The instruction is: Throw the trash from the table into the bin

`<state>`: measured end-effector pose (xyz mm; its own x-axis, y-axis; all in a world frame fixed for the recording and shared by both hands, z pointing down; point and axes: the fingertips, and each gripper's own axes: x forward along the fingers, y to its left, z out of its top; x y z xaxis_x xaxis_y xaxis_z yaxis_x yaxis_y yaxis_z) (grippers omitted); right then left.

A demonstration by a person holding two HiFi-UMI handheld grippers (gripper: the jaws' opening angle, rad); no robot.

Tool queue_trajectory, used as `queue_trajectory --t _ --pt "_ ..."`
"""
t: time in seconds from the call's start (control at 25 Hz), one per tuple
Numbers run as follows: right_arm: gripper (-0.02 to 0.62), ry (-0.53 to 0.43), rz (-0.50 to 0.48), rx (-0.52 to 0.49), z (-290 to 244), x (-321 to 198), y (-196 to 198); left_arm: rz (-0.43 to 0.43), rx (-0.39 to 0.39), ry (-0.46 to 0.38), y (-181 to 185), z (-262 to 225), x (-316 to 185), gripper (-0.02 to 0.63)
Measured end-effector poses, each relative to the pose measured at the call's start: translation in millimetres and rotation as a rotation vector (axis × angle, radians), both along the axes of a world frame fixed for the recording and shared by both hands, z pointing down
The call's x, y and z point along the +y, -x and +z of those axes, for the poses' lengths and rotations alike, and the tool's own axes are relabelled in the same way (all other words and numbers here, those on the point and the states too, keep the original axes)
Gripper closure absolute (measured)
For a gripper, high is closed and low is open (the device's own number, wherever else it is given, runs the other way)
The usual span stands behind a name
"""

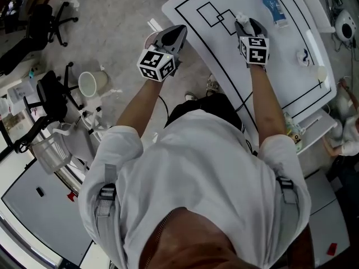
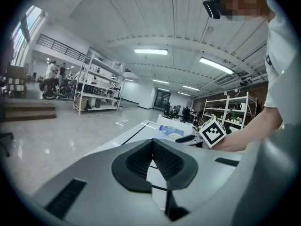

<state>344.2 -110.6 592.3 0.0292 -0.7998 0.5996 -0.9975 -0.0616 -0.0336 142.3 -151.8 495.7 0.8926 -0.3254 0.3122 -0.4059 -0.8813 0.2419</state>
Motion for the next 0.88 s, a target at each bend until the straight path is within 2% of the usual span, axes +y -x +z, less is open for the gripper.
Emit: queue_trajectory --t 0.28,0.36,0.4,0.64,0.88 --pt "0.394 0.082 -0.003 0.022 23.1 -2.1 -1.3 -0.04 -0.011 0.01 11.7 6.1 -5.5 0.597" --pt "0.46 0.093 0.004 0.03 25.8 -1.2 -3.0 -0.047 -0.014 0.01 14.0 6.8 -5.9 0.597" --pt "0.468 0.093 0.007 0.03 26.1 -1.1 -3.8 -0.052 -0.016 0.01 15.3 7.0 -6.2 0.597" --pt "0.488 0.061 -0.001 0.011 14.7 -4.3 3.2 -0.096 -0.016 0.001 28.6 6.1 -12.8 0.597" --pt "0.489 -0.029 -0.063 0.0 -22.3 -22.5 46.8 -0.186 0.007 -0.024 69.8 -2.1 -29.3 0.597"
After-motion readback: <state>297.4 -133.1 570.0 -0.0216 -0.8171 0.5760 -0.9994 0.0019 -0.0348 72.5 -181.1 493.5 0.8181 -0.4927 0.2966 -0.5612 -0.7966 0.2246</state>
